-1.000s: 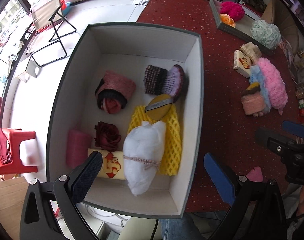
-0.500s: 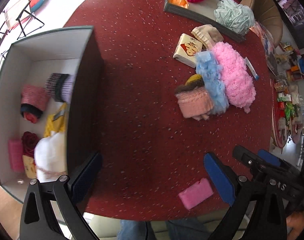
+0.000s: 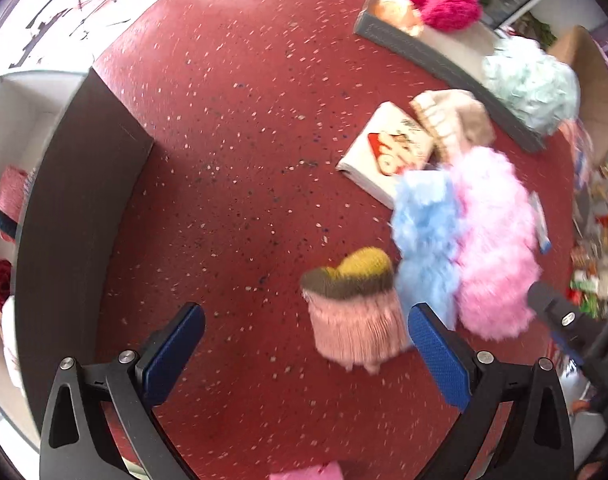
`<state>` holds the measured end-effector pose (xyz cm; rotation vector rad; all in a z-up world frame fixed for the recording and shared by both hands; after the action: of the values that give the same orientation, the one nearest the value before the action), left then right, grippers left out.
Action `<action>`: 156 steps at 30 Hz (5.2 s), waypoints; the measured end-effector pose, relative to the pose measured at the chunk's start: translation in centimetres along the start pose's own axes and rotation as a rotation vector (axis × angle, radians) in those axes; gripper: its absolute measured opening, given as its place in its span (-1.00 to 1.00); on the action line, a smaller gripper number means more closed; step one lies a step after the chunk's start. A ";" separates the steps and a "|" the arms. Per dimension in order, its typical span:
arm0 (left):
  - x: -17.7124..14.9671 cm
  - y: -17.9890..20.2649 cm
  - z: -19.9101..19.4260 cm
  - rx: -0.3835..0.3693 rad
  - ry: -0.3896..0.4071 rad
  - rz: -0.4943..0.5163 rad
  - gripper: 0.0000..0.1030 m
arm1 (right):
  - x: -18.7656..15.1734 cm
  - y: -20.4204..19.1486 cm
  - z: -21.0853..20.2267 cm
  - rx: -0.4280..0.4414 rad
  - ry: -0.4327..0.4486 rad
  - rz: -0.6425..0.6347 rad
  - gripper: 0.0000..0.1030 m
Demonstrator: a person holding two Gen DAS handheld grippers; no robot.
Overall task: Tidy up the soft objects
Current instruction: 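Grasp the pink knit hat with left tool while right tool grasps the pink fluffy toy, then lift the knit hat with left tool while right tool lifts the pink fluffy toy toward the box, then hold the knit hat with left tool while right tool holds the pink fluffy toy above the box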
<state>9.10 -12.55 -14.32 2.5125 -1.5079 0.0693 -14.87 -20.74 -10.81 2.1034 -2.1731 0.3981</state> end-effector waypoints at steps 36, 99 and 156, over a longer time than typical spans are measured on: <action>-3.5 2.4 4.4 0.090 -0.068 0.426 0.03 | -6.6 4.4 3.6 0.239 -0.209 0.200 -0.28; -10.5 -8.3 -10.0 0.015 0.025 0.528 0.03 | -17.2 -1.6 7.7 -0.118 -0.328 -0.175 -0.08; -4.0 -29.3 -12.5 0.121 0.176 -0.008 0.03 | -12.7 -34.6 -6.0 0.217 -0.163 -0.607 -0.06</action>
<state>33.73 6.73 -7.28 2.5267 -1.4638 0.3811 19.39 -7.54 -3.86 2.8481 -1.4825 0.4224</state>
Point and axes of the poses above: each gripper's, at about its wrist camera, not at the fingertips, and z roughly the way its jaws point, y to its right, x to its top, the point moved 1 cm from there along z, roughly the way its jaws point, and after that the axes turned 7 degrees about y, right-handed, at the moved point
